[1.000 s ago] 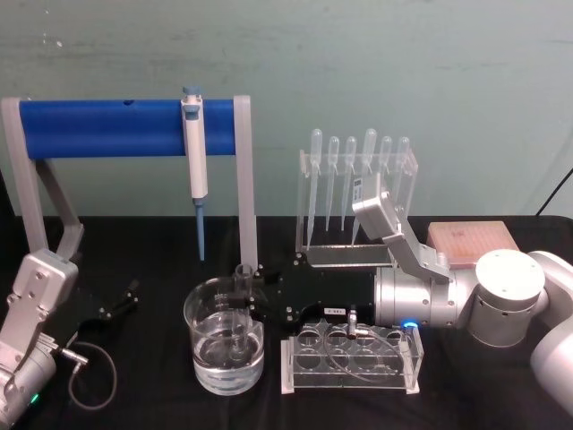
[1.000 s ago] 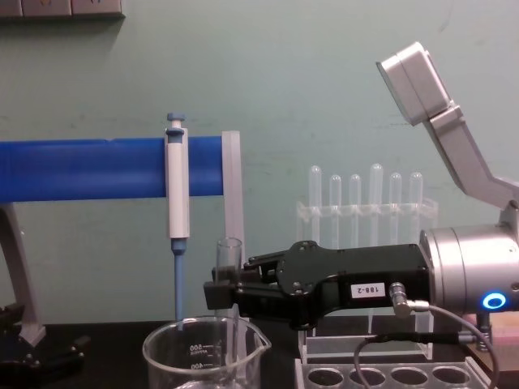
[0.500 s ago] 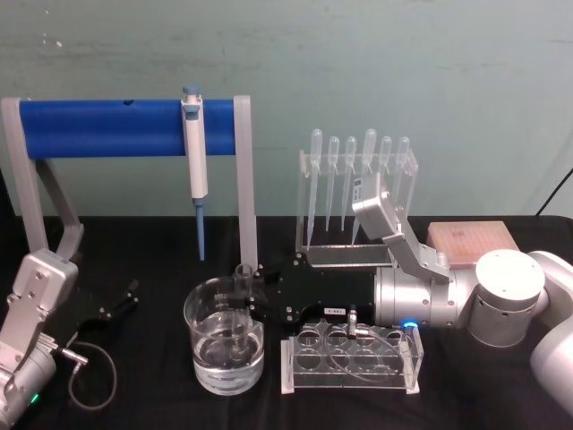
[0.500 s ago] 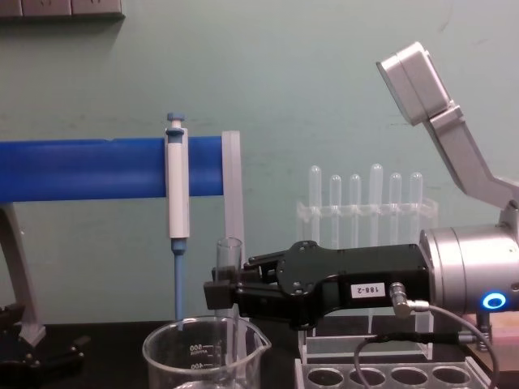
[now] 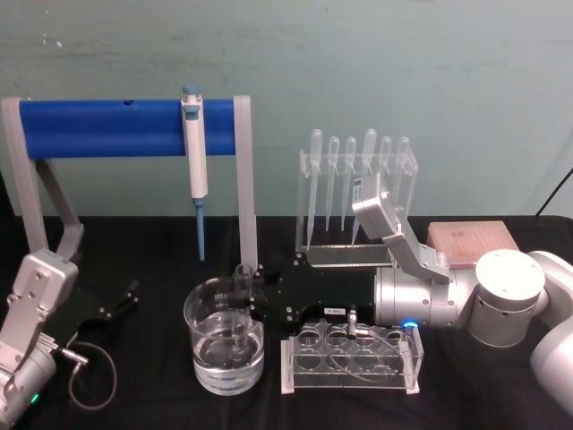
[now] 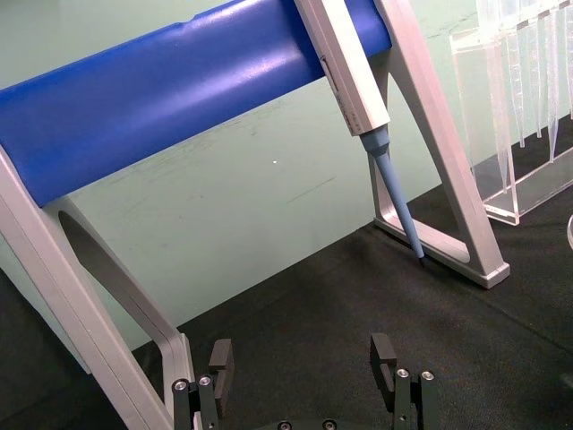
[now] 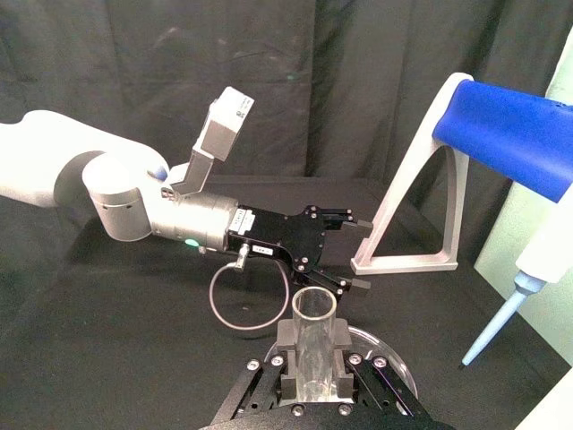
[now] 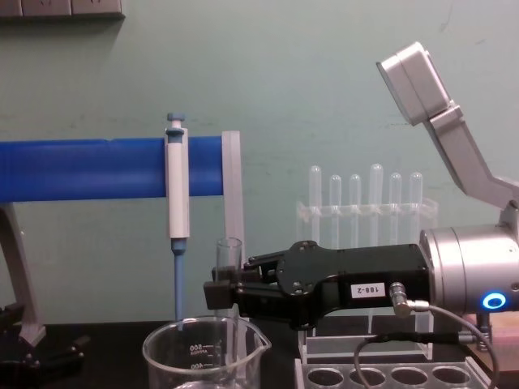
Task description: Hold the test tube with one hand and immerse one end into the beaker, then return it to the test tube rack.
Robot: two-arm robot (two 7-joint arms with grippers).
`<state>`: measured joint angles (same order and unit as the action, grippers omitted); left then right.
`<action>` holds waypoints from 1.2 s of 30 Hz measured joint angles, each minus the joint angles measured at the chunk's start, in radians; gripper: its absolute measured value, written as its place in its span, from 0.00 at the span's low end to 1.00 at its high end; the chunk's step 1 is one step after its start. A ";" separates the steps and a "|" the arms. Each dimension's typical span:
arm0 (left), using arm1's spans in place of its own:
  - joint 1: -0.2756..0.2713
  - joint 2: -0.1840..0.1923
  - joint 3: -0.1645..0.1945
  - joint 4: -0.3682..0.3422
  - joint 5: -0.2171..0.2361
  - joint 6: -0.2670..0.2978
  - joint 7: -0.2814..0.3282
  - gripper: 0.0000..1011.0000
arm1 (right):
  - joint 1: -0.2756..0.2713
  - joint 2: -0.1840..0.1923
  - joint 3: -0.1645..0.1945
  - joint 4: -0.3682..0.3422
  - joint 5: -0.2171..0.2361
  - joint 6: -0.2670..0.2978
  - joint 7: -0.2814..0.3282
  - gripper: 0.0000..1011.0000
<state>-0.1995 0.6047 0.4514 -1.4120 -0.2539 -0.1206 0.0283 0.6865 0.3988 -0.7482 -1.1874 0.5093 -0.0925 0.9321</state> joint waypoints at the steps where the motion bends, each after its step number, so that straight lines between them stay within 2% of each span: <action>1: 0.000 0.000 0.000 0.000 0.000 0.000 0.000 0.99 | 0.000 0.000 0.000 0.000 0.000 0.000 0.000 0.22; 36: 0.000 0.000 0.000 0.000 0.000 0.000 0.000 0.99 | 0.000 0.000 0.000 0.000 0.000 0.000 0.000 0.22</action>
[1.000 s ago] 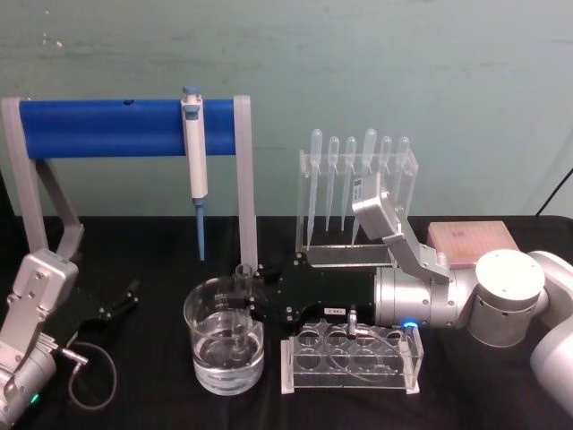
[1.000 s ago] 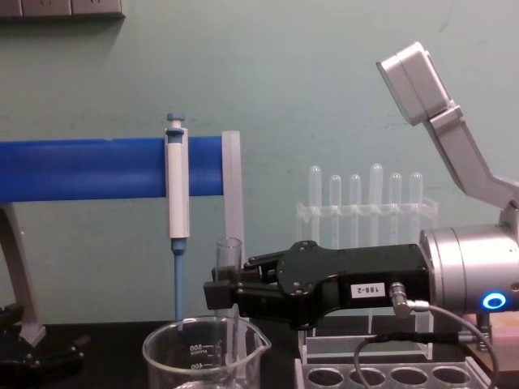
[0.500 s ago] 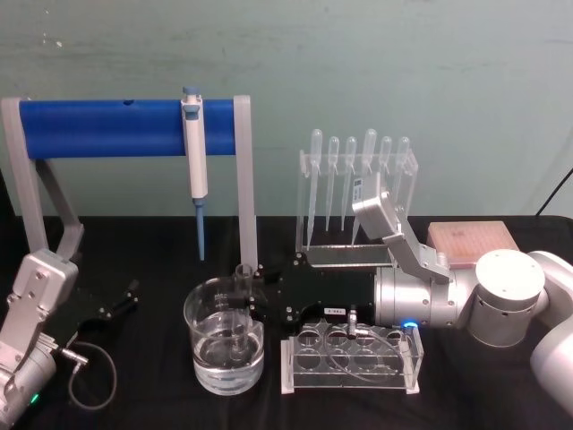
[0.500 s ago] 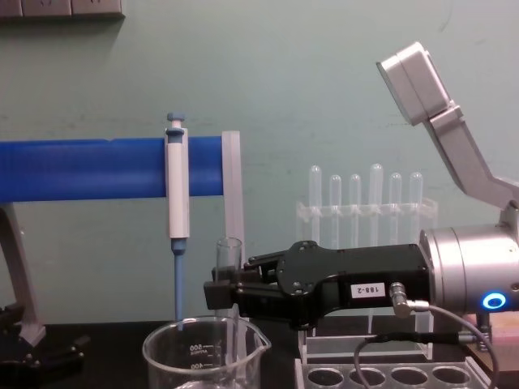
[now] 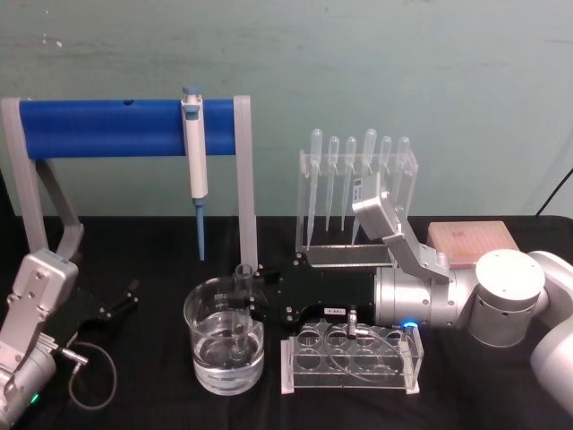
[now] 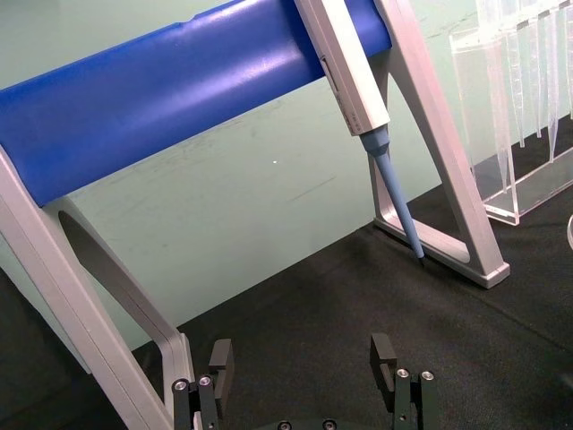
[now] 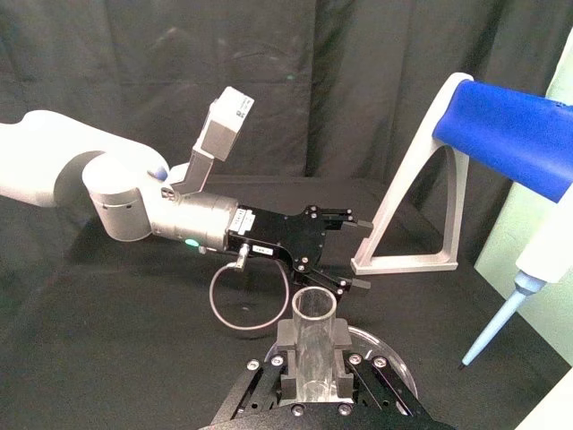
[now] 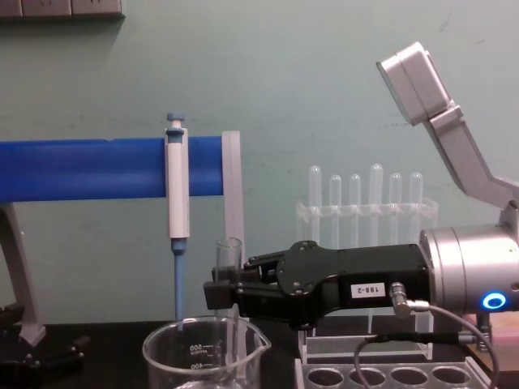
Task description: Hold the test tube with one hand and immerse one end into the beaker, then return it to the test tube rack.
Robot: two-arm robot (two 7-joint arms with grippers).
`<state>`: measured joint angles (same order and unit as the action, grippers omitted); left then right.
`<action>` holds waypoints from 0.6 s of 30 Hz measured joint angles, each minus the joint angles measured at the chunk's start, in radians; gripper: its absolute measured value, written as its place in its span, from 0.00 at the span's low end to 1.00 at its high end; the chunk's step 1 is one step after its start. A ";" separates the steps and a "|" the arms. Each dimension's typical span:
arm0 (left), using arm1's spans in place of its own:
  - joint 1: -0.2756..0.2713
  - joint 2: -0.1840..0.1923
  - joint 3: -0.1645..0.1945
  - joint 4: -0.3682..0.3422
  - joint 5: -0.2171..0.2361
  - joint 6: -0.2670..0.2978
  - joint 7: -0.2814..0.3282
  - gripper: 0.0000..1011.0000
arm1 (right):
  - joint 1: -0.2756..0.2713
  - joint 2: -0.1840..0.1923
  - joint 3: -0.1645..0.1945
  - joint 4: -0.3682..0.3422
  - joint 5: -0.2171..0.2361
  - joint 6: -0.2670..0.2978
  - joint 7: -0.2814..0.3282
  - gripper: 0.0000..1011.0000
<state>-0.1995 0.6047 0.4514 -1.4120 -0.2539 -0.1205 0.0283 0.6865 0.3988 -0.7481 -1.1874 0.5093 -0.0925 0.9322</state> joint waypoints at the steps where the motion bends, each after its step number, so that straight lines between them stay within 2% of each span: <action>1: 0.000 0.000 0.000 0.000 0.000 0.000 0.000 0.99 | 0.000 0.000 0.000 0.000 0.000 0.000 0.000 0.22; 18: 0.000 0.000 0.000 0.000 0.000 0.000 0.000 0.99 | 0.000 0.000 0.000 0.000 0.000 0.000 0.000 0.22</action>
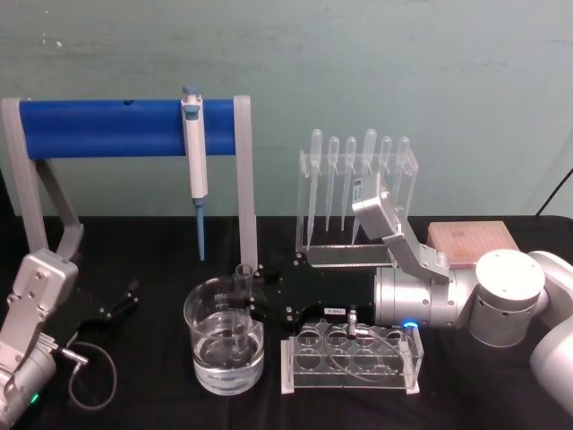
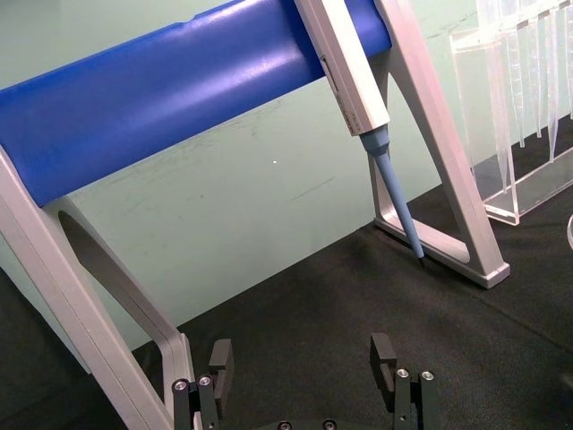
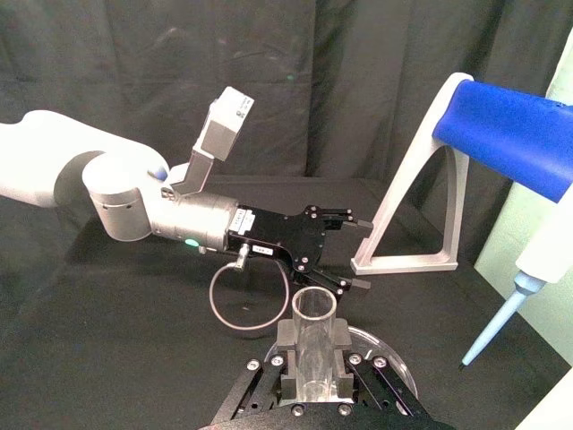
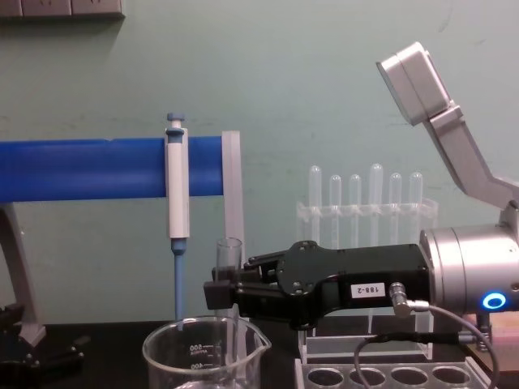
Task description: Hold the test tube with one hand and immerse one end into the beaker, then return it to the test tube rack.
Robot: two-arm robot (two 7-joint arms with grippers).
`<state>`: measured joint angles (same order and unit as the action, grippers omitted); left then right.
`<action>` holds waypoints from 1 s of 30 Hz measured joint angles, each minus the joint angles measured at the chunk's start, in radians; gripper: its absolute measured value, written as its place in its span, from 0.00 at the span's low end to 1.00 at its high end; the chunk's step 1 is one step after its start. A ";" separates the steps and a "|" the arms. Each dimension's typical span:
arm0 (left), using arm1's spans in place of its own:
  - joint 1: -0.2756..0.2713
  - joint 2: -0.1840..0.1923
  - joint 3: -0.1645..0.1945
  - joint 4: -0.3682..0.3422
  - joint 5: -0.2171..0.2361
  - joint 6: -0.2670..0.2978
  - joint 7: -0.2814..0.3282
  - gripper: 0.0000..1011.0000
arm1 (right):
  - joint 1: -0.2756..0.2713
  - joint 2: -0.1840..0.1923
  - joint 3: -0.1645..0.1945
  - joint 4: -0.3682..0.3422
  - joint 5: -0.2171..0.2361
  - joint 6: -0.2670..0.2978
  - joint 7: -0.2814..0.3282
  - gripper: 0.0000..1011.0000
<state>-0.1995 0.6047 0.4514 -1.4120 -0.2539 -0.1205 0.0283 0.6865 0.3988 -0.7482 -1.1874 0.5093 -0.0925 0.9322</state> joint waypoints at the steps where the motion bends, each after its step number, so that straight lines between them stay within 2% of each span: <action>1: 0.000 0.000 0.000 0.000 0.000 0.000 0.000 0.99 | 0.000 0.000 0.000 0.000 0.000 0.000 0.000 0.22; 30: 0.000 0.000 0.000 0.000 0.000 0.000 0.000 0.99 | 0.000 0.000 0.000 0.000 0.000 0.000 0.000 0.22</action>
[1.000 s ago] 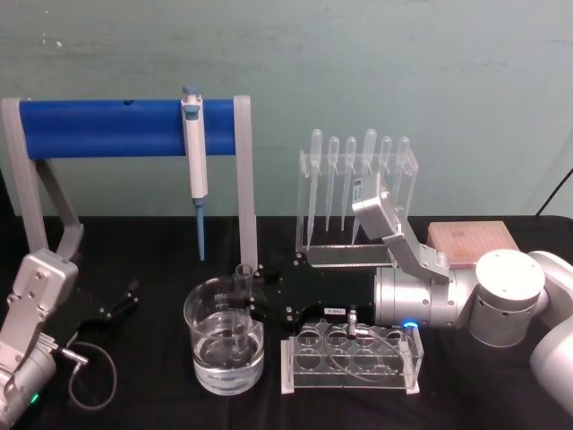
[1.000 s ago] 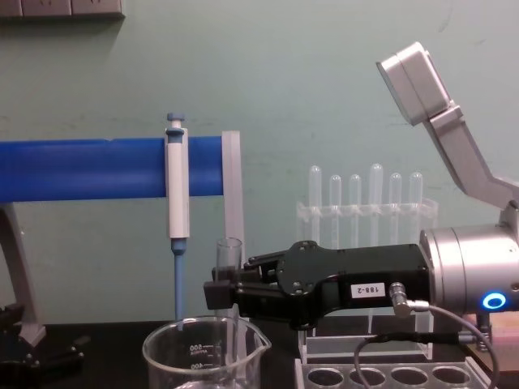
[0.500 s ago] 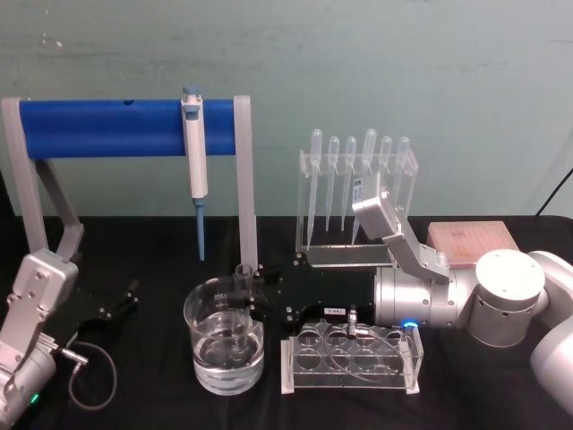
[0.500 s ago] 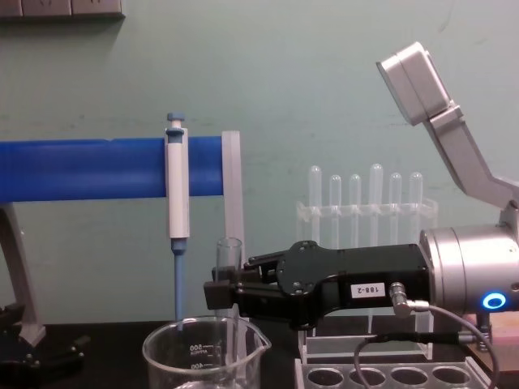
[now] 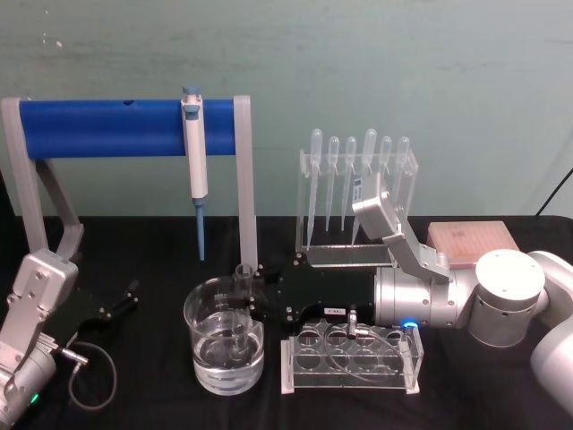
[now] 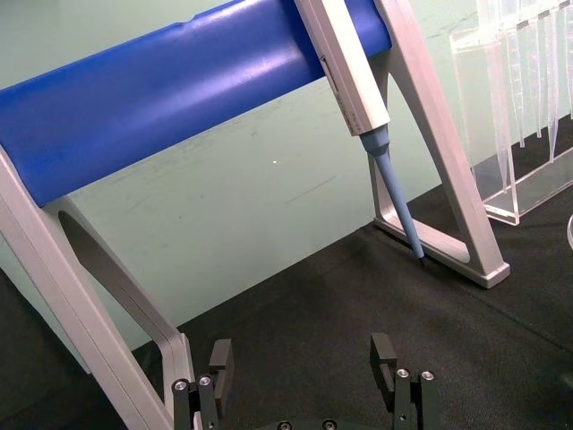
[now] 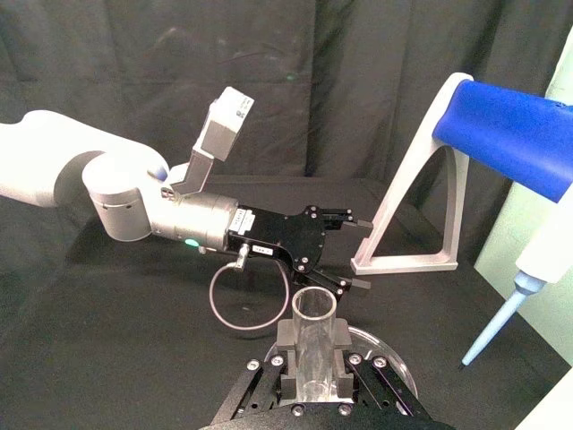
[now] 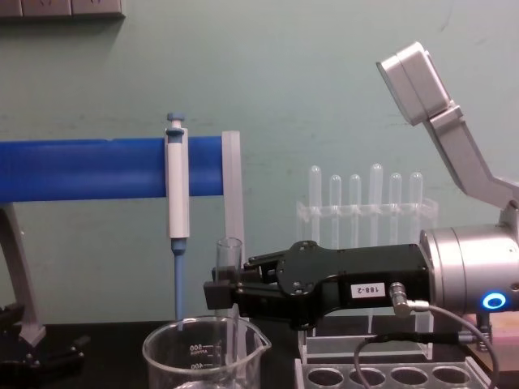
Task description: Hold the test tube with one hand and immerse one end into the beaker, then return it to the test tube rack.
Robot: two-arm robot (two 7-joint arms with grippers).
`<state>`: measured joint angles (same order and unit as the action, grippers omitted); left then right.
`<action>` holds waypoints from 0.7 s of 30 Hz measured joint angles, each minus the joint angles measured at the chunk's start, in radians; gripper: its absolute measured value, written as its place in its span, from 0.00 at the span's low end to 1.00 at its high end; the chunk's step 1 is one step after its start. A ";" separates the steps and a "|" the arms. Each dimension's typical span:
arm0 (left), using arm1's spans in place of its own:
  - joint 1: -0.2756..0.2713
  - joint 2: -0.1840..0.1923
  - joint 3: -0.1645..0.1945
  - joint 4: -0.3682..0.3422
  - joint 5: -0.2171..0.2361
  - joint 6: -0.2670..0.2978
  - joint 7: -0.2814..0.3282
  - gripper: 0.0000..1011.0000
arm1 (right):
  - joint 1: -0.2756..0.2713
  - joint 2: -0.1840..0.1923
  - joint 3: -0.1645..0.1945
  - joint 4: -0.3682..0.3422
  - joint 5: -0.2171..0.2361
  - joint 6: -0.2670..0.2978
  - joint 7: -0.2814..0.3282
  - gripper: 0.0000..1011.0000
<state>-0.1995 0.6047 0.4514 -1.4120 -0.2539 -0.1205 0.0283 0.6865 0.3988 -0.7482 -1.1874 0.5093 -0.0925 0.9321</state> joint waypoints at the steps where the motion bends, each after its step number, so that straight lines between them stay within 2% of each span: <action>1: 0.000 0.000 0.000 0.000 0.000 0.000 0.000 0.99 | 0.000 0.000 0.000 0.000 0.000 0.000 0.000 0.22; 21: 0.000 0.000 0.000 0.000 0.000 0.000 0.000 0.99 | 0.000 0.000 0.000 0.000 0.000 0.000 0.000 0.22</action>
<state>-0.1995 0.6047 0.4514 -1.4120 -0.2539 -0.1205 0.0283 0.6865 0.3988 -0.7482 -1.1874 0.5093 -0.0925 0.9322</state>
